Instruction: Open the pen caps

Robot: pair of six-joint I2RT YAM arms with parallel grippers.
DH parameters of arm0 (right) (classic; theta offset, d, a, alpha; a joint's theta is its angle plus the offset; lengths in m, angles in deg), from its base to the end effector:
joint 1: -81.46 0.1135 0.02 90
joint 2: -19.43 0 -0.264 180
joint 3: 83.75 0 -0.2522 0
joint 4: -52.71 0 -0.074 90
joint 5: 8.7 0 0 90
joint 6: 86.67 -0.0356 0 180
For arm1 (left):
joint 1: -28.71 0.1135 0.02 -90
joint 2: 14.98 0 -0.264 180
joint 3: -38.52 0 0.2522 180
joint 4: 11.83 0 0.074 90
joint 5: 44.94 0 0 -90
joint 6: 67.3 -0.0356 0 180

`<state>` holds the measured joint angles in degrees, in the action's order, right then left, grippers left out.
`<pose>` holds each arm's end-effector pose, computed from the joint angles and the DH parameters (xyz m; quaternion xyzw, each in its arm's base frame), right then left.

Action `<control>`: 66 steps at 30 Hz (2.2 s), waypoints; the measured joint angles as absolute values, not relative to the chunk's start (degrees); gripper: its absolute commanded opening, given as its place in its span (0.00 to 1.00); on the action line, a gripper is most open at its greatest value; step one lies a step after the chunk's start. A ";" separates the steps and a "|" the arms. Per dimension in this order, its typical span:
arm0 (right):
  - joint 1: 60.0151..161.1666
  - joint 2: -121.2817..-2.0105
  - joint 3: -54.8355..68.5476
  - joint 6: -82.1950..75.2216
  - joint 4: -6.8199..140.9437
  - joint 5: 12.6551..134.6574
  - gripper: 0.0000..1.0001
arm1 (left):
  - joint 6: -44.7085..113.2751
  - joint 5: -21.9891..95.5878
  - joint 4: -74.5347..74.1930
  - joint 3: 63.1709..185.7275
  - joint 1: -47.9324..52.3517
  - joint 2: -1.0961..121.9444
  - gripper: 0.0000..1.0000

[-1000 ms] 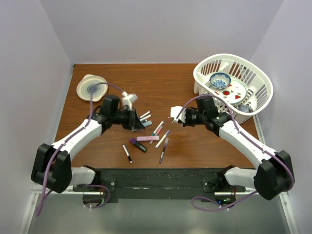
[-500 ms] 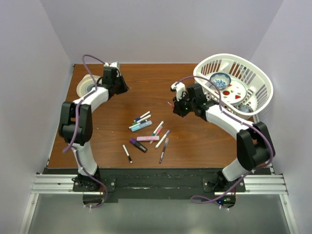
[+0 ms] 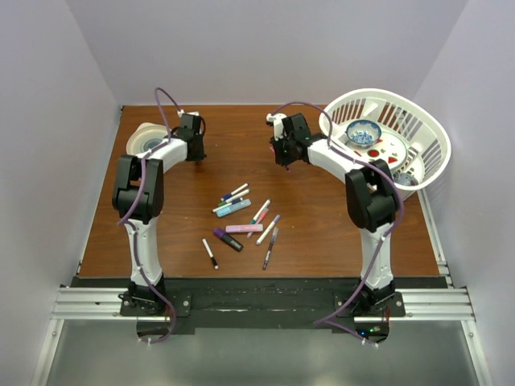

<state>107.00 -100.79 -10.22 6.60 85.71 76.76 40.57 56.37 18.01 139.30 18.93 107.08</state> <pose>0.4254 0.2064 0.2019 -0.2452 0.8961 0.1072 0.3542 0.4579 -0.0719 0.1609 -0.0989 0.9338 0.0111 0.3438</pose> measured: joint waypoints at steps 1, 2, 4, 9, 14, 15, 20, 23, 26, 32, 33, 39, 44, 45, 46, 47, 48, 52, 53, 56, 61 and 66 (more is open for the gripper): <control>106.85 -102.69 -11.64 6.20 86.17 77.35 0.05 | 40.27 56.72 18.07 139.33 18.95 107.08 0.24; 106.57 -104.42 -12.95 5.59 86.59 77.61 0.06 | 39.83 57.14 18.07 139.35 18.95 107.08 0.25; 105.98 -107.50 -15.55 4.61 87.77 78.20 0.08 | 39.24 57.62 18.23 139.37 19.02 107.08 0.29; 103.97 -111.37 -20.90 3.32 89.56 79.45 0.13 | 38.04 57.84 18.38 139.28 19.61 107.08 0.36; 103.07 -112.85 -22.28 3.27 89.93 80.74 0.22 | 38.04 57.51 18.05 138.47 20.65 106.79 0.42; 103.07 -112.88 -22.39 3.25 89.89 80.78 0.23 | 38.04 57.36 17.96 138.21 20.81 106.62 0.43; 103.09 -112.88 -22.39 3.30 89.93 81.24 0.33 | 38.08 55.30 18.38 137.18 20.98 104.85 0.49; 103.09 -112.85 -22.39 3.58 89.95 81.35 0.38 | 38.08 53.40 18.82 136.51 20.98 102.16 0.53; 103.05 -112.48 -22.17 4.43 90.26 81.37 0.46 | 38.08 51.65 18.71 135.11 20.98 97.81 0.57; 102.68 -104.75 -18.06 8.98 93.71 77.05 0.61 | 38.10 47.30 15.06 125.07 20.98 82.25 0.70; 102.63 -102.71 -17.28 10.03 94.21 75.73 0.62 | 38.06 46.49 14.73 123.00 20.98 79.17 0.73; 102.59 -84.31 -7.37 24.43 96.51 57.72 0.71 | 38.56 41.07 9.48 109.38 21.05 56.33 0.99; 104.71 -73.75 1.39 52.65 105.86 40.76 0.86 | 38.41 38.82 8.46 99.28 21.09 39.65 1.00; 105.58 -72.94 2.50 57.19 108.07 39.39 0.86 | 38.25 38.82 8.78 97.45 21.09 37.09 1.00; 106.92 -72.62 3.03 62.13 111.13 38.71 0.86 | 38.08 38.84 9.00 95.44 21.09 34.69 1.00; 108.38 -72.94 3.03 66.40 113.49 38.21 0.85 | 38.04 38.86 9.33 93.88 21.09 33.11 1.00; 109.74 -73.36 2.99 69.26 114.96 38.16 0.83 | 37.97 38.91 9.72 92.51 21.09 31.85 1.00; 117.60 -76.57 3.01 78.11 120.14 39.43 0.73 | 37.88 39.50 11.12 90.72 21.09 31.23 1.00; 119.13 -77.16 2.99 78.72 120.35 39.98 0.70 | 37.88 39.50 11.12 90.72 21.09 31.28 0.99; 126.11 -80.05 2.50 77.19 119.92 43.69 0.65 | 37.91 39.61 11.10 90.72 21.09 30.64 0.99; 134.54 -86.87 -1.71 65.63 114.85 53.66 0.65 | 37.91 40.61 11.10 90.72 21.09 29.25 0.98; 138.00 -92.33 -4.77 54.86 108.81 61.99 0.66 | 37.95 42.25 11.47 90.72 21.09 28.63 0.98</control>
<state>138.00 -92.33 -4.77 54.86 108.81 61.99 37.95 42.25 11.47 90.72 21.09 28.63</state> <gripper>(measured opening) 0.653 0.980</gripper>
